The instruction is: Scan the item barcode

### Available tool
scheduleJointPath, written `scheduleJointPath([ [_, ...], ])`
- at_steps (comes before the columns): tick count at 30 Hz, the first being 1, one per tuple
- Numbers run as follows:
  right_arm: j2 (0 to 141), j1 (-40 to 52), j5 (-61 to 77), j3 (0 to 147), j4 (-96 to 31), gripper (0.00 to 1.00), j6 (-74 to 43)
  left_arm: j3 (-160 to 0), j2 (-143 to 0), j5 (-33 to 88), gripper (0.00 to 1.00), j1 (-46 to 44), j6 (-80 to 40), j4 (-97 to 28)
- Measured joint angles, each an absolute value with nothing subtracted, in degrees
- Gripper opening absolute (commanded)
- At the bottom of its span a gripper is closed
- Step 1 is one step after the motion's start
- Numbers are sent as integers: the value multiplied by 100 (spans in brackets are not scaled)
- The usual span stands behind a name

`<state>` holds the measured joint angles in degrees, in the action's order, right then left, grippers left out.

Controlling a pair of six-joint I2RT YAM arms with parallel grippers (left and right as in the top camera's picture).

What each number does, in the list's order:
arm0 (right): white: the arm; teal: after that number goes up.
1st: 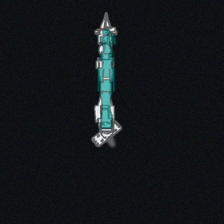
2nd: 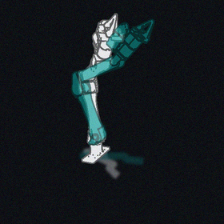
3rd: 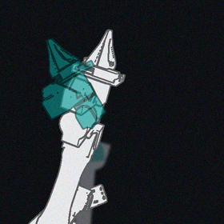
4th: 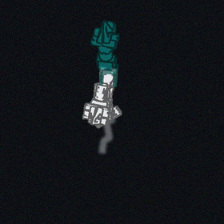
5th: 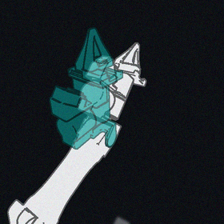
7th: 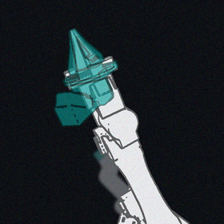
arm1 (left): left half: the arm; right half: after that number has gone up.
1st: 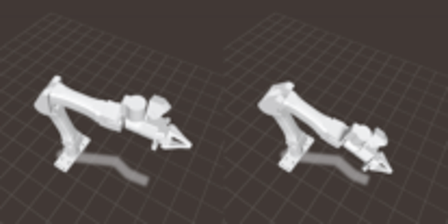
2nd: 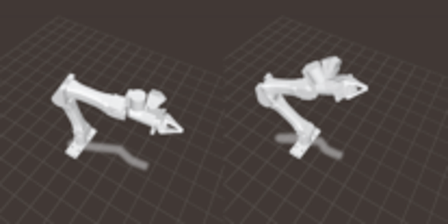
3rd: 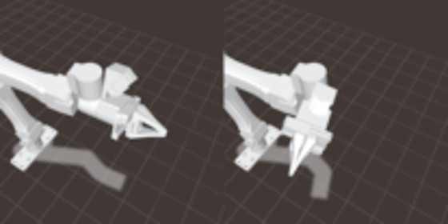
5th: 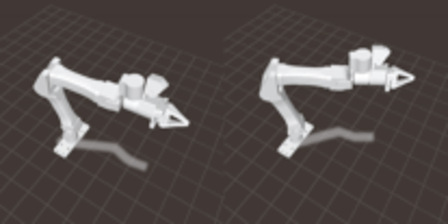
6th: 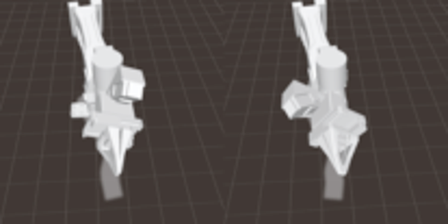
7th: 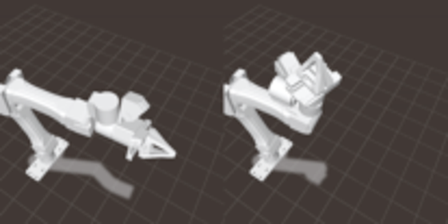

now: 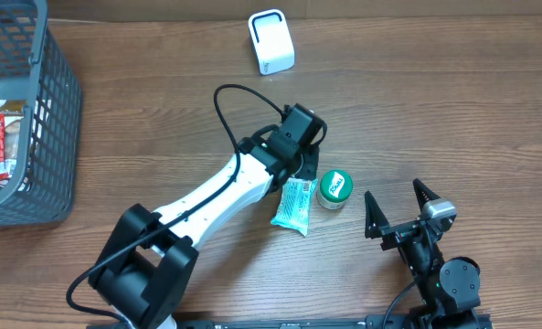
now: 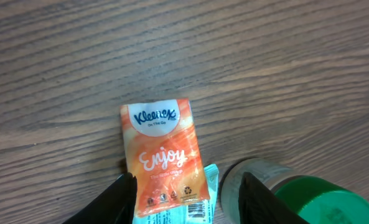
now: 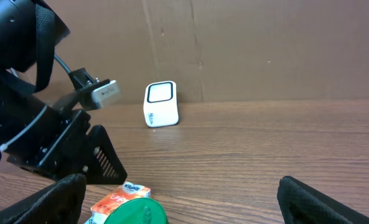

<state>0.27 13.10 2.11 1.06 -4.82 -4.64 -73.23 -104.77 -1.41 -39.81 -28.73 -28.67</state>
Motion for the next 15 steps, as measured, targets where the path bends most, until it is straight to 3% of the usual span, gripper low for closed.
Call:
scheduleJointPath([
  [15,27,1310,211,106,-480,100,-464,-7323,-10984,-246,45,-4001,-2873,-2777],
])
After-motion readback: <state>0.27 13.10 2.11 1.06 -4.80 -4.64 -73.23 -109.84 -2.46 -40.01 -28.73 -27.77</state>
